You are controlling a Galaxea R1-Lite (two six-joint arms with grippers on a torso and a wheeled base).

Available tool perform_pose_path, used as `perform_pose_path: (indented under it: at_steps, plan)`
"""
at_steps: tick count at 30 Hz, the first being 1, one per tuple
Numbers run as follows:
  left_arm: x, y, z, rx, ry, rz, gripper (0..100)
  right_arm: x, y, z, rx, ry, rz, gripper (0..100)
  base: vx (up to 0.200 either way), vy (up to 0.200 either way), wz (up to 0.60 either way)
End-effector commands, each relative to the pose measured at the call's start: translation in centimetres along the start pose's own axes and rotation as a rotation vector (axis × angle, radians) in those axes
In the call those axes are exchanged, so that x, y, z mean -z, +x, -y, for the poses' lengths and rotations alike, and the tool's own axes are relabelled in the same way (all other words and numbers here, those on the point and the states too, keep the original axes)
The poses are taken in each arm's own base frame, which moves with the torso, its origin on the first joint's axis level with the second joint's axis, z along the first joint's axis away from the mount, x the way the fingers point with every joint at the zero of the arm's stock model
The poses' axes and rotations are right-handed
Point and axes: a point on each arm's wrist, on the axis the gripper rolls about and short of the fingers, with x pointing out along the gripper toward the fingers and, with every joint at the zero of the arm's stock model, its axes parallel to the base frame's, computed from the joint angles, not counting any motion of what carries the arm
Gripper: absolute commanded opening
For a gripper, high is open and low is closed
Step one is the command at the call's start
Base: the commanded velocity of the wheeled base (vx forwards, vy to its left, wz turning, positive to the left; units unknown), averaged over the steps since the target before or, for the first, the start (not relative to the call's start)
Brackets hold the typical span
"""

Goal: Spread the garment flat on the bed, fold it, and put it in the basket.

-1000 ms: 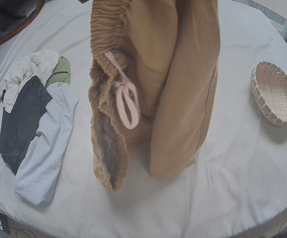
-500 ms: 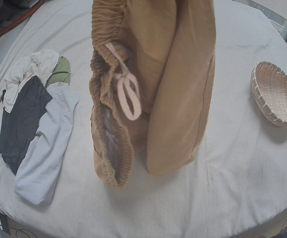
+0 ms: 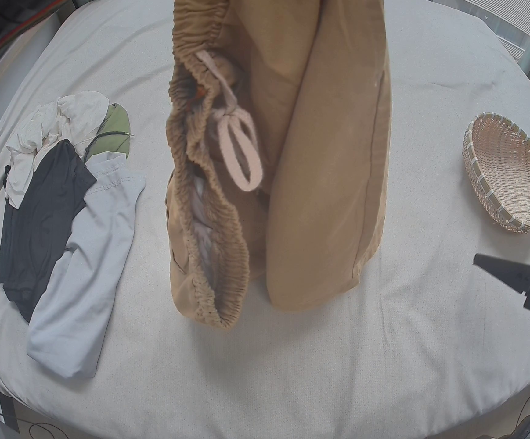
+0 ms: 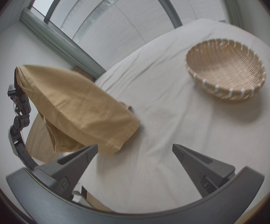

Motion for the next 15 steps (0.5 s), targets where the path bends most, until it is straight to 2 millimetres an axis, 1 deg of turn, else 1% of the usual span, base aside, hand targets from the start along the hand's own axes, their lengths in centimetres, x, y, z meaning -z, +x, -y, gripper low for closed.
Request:
perform_pose_path:
  at_steps: [1,7,11,15]
  plan:
    - [0.1,0.3,-0.3,0.001,-0.002,-0.001,0,2.5,3.3,0.2,-0.038,-0.023,-0.173,100,0.0,0.0,0.0]
    - [0.1,0.3,-0.2,0.002,-0.002,-0.002,0,3.0,6.1,-0.1,-0.082,-0.074,-0.2,100,0.0,0.0,0.0]
    - [0.1,0.2,-0.1,0.003,-0.001,-0.001,0,3.7,8.5,-0.3,-0.117,-0.096,-0.215,100,0.0,0.0,0.0]
    - [0.0,0.1,0.0,0.004,0.001,0.001,0,4.3,9.8,-0.7,-0.179,-0.104,-0.228,100,0.0,0.0,0.0]
